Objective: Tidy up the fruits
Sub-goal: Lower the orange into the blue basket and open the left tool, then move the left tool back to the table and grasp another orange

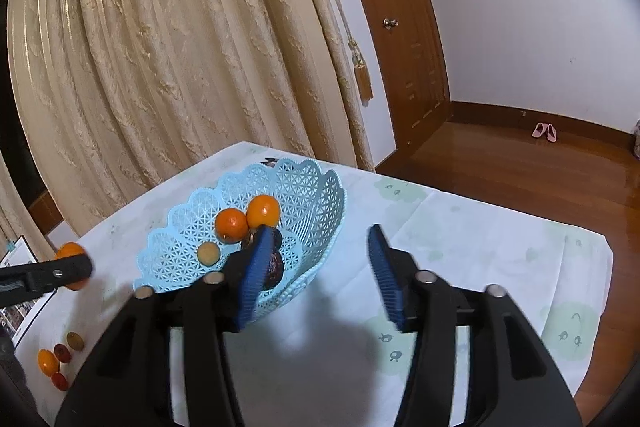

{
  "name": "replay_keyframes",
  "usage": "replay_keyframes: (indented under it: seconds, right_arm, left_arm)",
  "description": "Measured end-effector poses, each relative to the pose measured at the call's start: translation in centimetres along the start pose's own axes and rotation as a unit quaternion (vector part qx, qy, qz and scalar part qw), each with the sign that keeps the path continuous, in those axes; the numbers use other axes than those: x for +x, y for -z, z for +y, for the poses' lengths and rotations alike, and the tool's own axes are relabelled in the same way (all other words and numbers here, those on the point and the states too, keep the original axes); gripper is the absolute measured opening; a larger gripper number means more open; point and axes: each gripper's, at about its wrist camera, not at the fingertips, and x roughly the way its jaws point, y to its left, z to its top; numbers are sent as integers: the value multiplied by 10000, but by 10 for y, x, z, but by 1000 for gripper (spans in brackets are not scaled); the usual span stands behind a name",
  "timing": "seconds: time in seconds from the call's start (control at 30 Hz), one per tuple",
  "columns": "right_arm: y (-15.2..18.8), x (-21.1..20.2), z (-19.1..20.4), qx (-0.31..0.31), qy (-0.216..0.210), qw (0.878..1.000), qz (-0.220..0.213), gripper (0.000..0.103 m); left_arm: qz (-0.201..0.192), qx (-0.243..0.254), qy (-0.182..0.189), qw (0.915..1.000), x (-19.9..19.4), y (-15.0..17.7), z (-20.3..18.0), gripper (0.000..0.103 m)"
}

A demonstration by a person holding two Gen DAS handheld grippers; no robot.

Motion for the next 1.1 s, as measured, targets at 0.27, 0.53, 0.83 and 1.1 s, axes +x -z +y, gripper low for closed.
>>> replay_keyframes:
  seconds: [0.27,0.53,0.83,1.1]
  right_arm:
    - [-1,-1,0,18,-36,9999,-111,55]
    - [-1,-4,-2,41,-42,9999,-153,55]
    - [2,-8,6,-77,-36,9998,-170,60]
    - [5,-15,21,-132,-246,9995,-137,63]
  left_arm:
    - [81,186,192,9996,21,-2,-29,42]
    - [-219,-210,205,9993,5,-11,-3,74]
    - [-381,-575,-202,9974,-19,-11,37,83]
    - [-554,-610,-566,9950,-43,-3,62,90]
